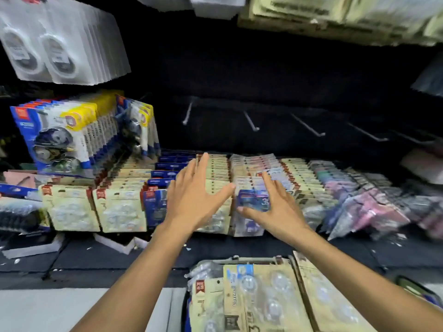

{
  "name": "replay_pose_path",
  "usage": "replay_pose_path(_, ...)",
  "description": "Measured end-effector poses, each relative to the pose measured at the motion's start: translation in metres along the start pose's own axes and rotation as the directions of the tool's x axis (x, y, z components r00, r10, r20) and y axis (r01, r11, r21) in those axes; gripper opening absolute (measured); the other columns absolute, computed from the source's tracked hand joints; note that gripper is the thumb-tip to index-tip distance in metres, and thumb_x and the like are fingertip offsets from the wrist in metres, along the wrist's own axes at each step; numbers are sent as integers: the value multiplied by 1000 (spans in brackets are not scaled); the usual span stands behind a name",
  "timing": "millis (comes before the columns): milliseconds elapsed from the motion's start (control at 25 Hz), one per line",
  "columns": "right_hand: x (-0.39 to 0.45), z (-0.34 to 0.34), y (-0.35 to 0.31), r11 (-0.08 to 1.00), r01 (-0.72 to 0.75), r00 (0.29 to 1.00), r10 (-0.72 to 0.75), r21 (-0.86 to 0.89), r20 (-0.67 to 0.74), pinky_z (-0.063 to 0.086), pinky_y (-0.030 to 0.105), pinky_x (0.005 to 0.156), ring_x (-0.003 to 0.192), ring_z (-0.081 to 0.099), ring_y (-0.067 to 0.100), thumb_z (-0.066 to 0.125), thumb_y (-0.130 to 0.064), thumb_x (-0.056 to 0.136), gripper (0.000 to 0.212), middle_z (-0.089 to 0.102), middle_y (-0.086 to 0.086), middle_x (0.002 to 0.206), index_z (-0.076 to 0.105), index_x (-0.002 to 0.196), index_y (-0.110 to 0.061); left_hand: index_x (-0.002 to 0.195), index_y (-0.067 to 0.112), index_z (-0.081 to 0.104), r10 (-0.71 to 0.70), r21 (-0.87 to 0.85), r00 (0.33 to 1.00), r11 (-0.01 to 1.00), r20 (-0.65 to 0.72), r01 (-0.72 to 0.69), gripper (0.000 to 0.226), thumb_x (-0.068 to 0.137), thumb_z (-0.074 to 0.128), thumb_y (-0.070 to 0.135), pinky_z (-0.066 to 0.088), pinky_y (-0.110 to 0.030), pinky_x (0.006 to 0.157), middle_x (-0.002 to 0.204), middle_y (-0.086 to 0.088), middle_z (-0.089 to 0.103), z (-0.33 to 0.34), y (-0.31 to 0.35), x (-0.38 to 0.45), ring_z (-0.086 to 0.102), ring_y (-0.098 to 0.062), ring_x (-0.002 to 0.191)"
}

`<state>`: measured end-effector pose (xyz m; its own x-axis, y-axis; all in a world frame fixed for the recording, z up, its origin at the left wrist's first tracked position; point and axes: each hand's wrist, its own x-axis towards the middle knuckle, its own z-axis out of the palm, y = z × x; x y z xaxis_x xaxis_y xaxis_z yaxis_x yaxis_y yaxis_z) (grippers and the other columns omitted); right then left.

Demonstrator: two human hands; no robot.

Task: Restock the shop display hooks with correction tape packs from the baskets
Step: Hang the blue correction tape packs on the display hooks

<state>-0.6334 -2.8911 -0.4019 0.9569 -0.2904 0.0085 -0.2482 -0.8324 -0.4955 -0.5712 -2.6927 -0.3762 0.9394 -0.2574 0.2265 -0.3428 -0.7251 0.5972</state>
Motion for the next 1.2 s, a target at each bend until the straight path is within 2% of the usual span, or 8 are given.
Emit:
replay_pose_path(200,-74,-70,136,967,-212,976,204,-137,-70,26,50,118,154,8,26,58,-85,70,116,-3,-2,169,-15,153,-50,162,37,5,220,-73,951,975,215,-209,102,82,44,86,15,-43,126,171,4,9,108,107,-22,10,-19,157)
replay_pose_path(360,-136,-100,243,899,-426,902,415,-96,-116,27,47,118,153,11,29,60,-81,74,113,-4,-3,168,-10,155,-47,161,39,-1,365,-126,858,931,360,-343,109,72,30,94,14,-45,125,171,4,7,210,195,-64,9,-18,157)
replay_pose_path(560,-205,-78,370,788,-615,783,612,6,-106,26,45,119,154,12,26,55,-85,69,115,3,-1,169,-2,158,-40,162,34,9,424,-160,765,903,485,-399,118,60,19,94,19,-41,124,170,2,15,309,259,-106,17,-18,155)
replay_pose_path(680,-246,-51,445,650,-746,653,757,144,-33,35,42,113,146,31,29,64,-79,71,110,25,5,163,19,158,-30,163,32,10,433,-173,695,894,574,-414,123,55,18,93,18,-38,124,169,0,18,355,289,-129,20,-19,155)
replay_pose_path(840,-283,-17,527,428,-765,457,887,481,-61,50,41,98,115,62,26,85,-48,67,82,62,7,129,49,133,-16,163,30,12,437,-200,601,885,670,-420,117,65,29,92,22,-37,124,168,0,23,400,306,-155,25,-19,153)
replay_pose_path(920,-287,-5,555,324,-753,355,933,573,-60,51,41,98,112,64,25,89,-32,69,69,67,6,123,53,125,-14,162,28,14,436,-229,564,887,701,-402,102,82,51,80,22,-33,122,168,3,24,416,309,-162,26,-18,152)
replay_pose_path(1040,-278,12,570,153,-743,195,981,651,-7,52,38,92,108,66,27,90,-31,69,62,69,10,120,57,117,-12,162,31,15,433,-245,554,891,711,-382,92,90,61,63,25,-33,119,167,7,24,432,303,-167,28,-19,150)
replay_pose_path(1200,-267,13,569,77,-745,113,994,663,10,45,34,86,110,62,31,87,-43,71,76,64,9,122,46,126,-11,160,34,24,418,-294,564,907,712,-301,84,90,65,57,31,-33,116,163,7,34,443,292,-163,33,-19,147)
